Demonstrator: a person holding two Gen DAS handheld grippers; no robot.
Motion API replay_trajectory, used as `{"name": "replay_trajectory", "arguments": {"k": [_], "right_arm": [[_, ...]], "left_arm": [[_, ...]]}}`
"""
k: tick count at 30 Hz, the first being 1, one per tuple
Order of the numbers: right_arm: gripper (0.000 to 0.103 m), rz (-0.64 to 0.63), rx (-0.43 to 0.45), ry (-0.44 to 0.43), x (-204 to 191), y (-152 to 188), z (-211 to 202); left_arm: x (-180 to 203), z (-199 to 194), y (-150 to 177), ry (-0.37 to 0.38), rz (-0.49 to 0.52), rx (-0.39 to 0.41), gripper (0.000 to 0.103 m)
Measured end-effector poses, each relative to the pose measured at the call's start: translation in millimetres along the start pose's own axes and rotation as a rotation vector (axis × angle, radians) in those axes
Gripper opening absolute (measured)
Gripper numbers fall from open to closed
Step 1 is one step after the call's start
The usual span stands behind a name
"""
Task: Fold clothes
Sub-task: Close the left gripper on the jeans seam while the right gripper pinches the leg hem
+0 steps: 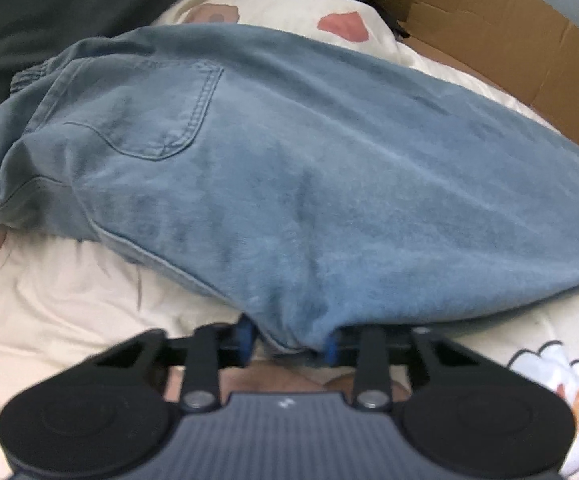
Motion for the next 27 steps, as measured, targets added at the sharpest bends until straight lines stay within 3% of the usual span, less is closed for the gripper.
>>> {"name": "replay_trajectory", "arguments": {"k": [1, 10, 21, 25, 27], "right_arm": [[0.037, 0.003, 0.013, 0.003, 1.3, -3.0, -2.3], [0.037, 0.099, 0.147, 0.012, 29.1, -36.8, -27.7], [0.039, 0.276, 0.361, -0.015, 66.5, -74.3, -48.2], [0.04, 0.296, 0.369, -0.028, 70.0, -82.3, -45.9], [0.04, 0.309, 0.367, -0.038, 72.6, -86.8, -44.2]], "left_arm": [[-3.5, -2.8, -0.8, 0.0, -0.001, -0.01, 0.018], [-4.7, -7.4, -9.1, -0.005, 0.027, -0.039, 0.018], [2.4, 5.6, -12.0, -0.017, 0.006, -0.113, 0.03], [1.6, 9.0, -11.2, -0.017, 0.015, -0.105, 0.031], [-0.9, 10.2, -9.5, -0.006, -0.004, -0.103, 0.025]]}}
Point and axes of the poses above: each gripper's, at about its wrist camera, not at the fingertips, and z roughly the way its jaws point, x to its right, y to its underside, the point moved 1 cm from there along z, roughly the way its jaws point, and after that the axes turned 9 degrees about z, right-handed, at the moved point
